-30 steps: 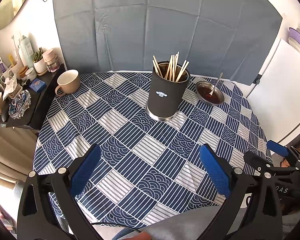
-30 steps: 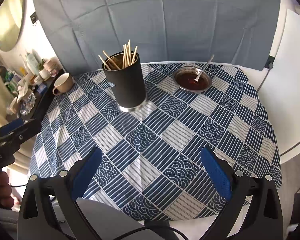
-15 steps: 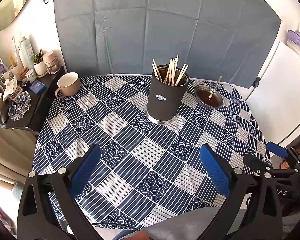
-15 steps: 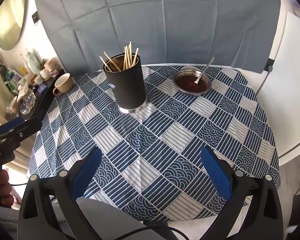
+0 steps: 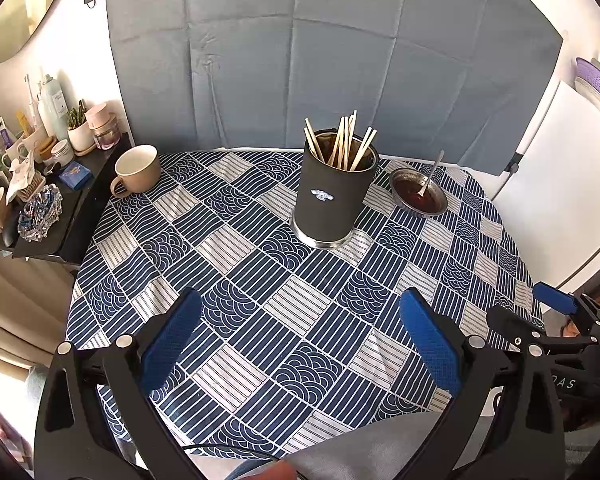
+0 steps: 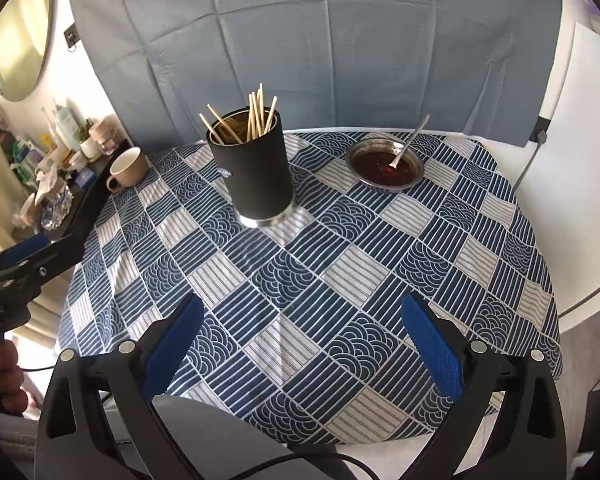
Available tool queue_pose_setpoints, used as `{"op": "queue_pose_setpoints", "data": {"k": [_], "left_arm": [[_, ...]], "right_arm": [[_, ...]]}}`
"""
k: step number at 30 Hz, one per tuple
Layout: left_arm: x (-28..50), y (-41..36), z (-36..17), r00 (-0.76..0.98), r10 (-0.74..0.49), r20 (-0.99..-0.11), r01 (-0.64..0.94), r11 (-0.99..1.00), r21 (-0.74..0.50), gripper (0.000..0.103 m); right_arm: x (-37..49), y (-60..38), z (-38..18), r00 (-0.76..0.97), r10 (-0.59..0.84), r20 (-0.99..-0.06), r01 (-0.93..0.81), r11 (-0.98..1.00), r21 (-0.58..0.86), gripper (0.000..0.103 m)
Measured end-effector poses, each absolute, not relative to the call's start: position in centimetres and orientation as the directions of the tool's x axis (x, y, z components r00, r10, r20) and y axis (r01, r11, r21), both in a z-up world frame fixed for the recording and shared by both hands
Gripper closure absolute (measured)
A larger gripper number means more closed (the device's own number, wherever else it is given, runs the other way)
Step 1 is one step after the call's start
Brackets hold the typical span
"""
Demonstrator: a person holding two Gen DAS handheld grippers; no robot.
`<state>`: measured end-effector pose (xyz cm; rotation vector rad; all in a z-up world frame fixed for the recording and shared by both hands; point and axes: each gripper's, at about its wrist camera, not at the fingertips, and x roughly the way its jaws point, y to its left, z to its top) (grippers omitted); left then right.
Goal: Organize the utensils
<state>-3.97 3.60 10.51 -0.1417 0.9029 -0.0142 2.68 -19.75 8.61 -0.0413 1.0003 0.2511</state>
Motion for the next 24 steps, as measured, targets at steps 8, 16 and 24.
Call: {"op": "queue_pose_setpoints", "data": {"k": [8,16,24], "left_arm": [[-3.83,3.59,10.49,0.618,-0.079,-0.782,-0.039,0.991,-0.131,0.006],[-3.82,3.73,10.45,0.621,-0.093,-0.778,-0.028,0.990,-0.141,0.006],[-3.87,3.85,10.50,0.623,-0.104,-0.776,-0.018,0.989,-0.148,0.006]], "right_arm": [[2.68,-19.67,8.54,0.514,0.193,-0.836,-0.232,0.969,0.082,0.008],[2.51,-19.42,8.45,0.515,0.196,-0.834,-0.233,0.969,0.083,0.008],[2.48,-19.38,8.58,0.517,0.195,-0.834,-0.231,0.969,0.083,0.008]]}}
